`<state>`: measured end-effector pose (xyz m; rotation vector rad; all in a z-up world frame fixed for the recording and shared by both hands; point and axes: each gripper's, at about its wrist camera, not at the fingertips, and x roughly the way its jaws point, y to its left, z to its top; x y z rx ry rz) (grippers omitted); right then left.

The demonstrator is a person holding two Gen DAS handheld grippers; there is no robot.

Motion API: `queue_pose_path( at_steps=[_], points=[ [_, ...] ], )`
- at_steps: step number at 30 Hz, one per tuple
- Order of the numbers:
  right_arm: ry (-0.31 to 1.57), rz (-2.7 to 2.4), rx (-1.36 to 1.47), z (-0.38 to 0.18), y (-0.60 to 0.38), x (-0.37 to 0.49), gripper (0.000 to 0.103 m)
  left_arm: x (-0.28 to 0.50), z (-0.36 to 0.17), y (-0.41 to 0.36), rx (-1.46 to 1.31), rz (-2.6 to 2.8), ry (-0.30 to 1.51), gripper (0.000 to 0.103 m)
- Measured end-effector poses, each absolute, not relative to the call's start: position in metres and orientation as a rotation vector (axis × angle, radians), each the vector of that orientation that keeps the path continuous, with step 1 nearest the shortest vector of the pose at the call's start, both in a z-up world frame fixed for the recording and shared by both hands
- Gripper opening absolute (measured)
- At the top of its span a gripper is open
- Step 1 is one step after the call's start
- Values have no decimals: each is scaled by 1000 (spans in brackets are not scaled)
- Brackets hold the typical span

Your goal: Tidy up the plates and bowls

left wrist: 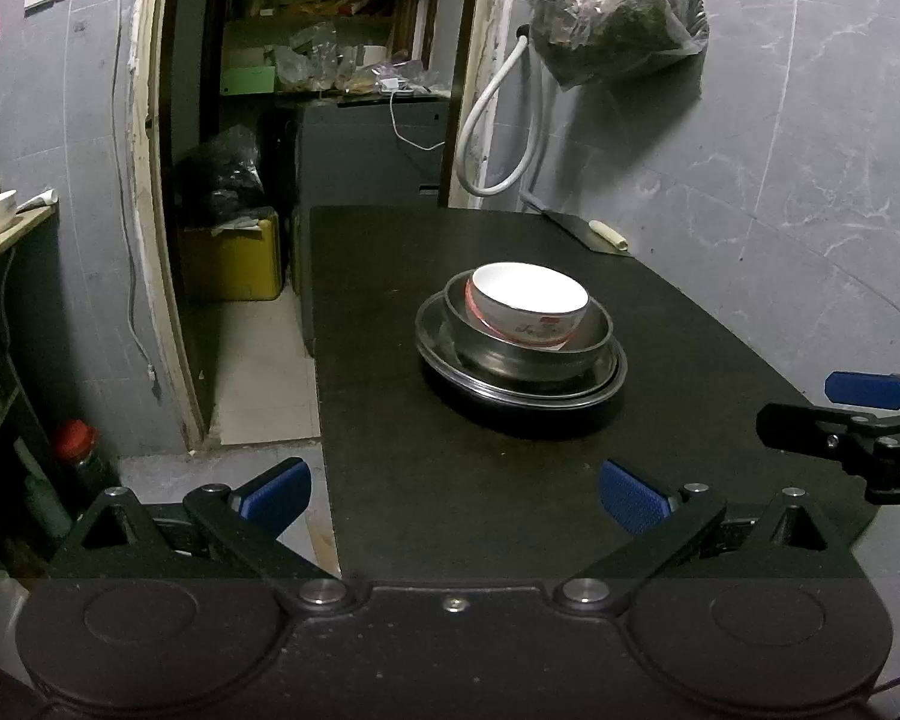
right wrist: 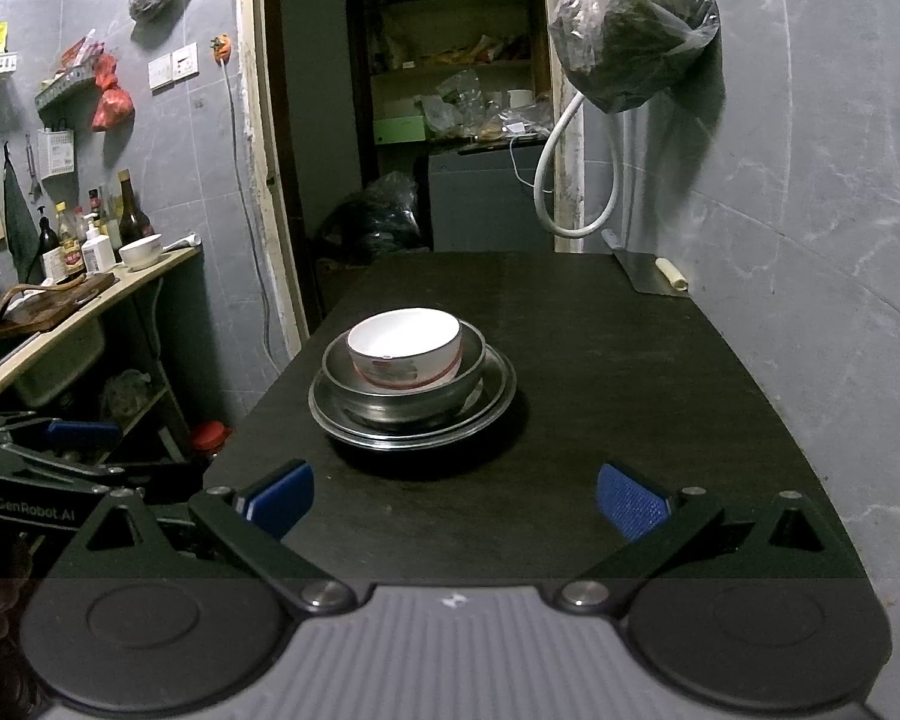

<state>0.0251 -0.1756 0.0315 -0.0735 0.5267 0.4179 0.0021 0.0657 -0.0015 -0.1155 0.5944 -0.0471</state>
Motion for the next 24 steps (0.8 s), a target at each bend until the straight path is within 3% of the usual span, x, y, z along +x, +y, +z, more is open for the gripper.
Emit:
queue_pose_path(
  at_steps=[24],
  points=[
    [537,416,-95,34,-160,25,103,2,-4,71,-98,-8,631,102]
  ],
)
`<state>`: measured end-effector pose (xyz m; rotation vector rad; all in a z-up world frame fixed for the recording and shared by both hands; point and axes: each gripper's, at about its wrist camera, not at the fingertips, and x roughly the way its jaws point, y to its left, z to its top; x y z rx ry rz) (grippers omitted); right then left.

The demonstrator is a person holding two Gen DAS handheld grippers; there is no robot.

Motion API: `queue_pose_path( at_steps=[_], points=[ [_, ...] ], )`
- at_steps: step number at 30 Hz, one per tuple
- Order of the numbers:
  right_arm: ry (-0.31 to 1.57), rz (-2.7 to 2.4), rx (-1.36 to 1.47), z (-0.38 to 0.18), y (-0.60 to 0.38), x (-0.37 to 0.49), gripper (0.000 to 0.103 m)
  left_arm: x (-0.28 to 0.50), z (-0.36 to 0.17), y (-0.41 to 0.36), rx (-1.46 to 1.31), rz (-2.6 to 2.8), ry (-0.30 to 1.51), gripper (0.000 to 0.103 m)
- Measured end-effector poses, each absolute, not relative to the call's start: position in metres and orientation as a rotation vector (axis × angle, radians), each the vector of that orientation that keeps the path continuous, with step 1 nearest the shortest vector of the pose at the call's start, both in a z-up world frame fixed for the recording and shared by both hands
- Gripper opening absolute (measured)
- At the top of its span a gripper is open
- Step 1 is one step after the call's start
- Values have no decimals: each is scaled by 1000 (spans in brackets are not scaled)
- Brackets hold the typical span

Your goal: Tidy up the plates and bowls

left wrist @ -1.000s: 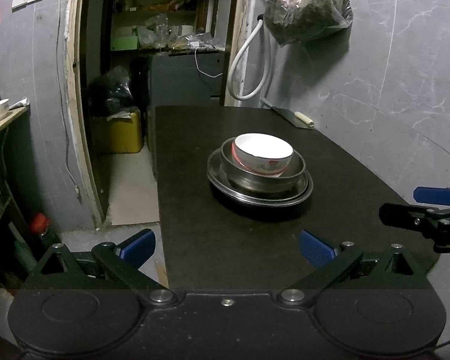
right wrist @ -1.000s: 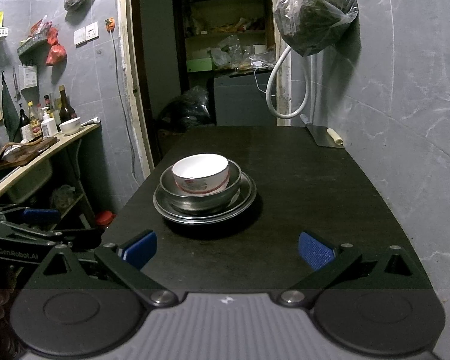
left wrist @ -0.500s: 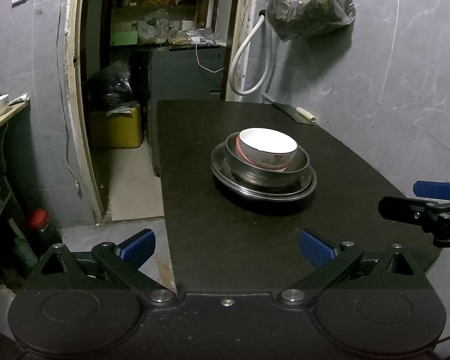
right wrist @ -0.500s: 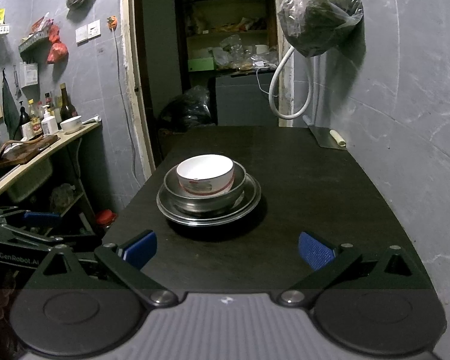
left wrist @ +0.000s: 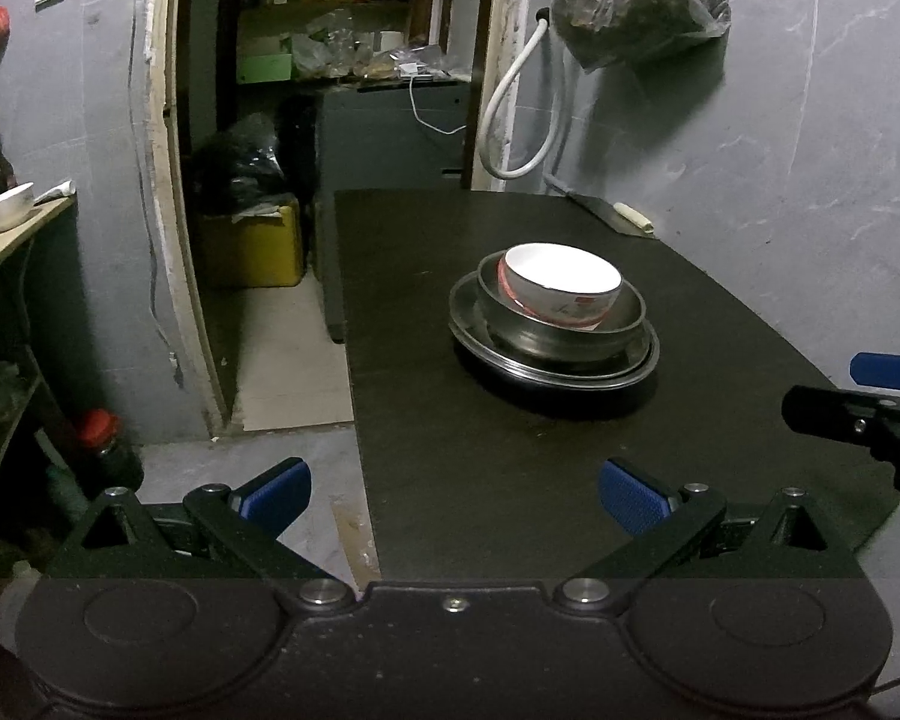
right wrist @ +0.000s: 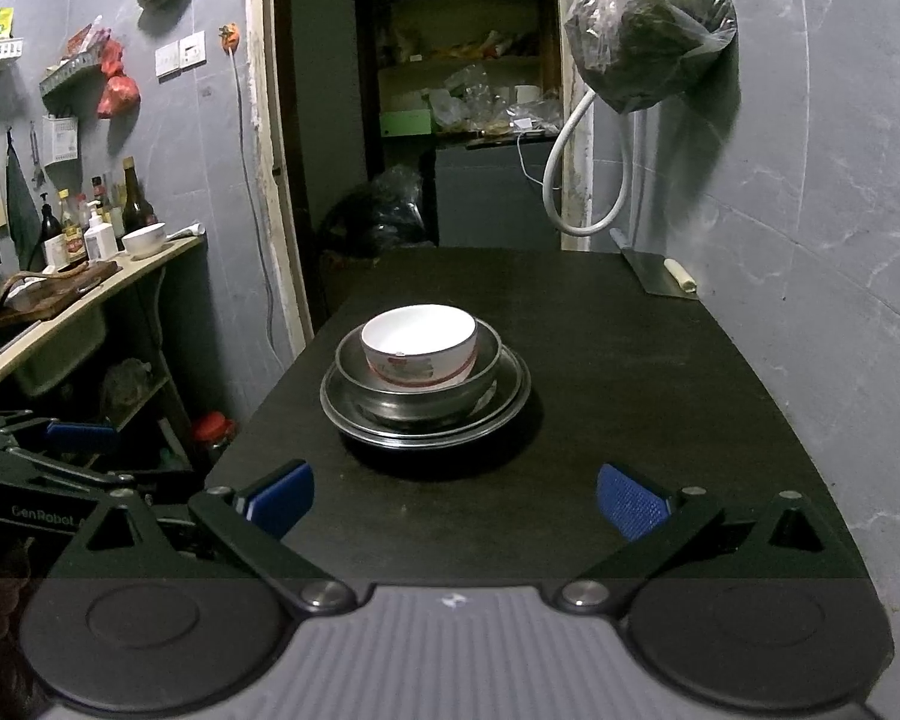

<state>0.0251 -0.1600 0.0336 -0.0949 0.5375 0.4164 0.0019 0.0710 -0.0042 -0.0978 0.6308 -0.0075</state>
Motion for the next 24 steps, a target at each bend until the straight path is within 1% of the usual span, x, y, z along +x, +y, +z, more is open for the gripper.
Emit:
queue_pose_path(
  at_steps=[24],
  points=[
    [551,412,-89,30,-159,31,103,5,-6,69,-82,-19,646,102]
  ],
)
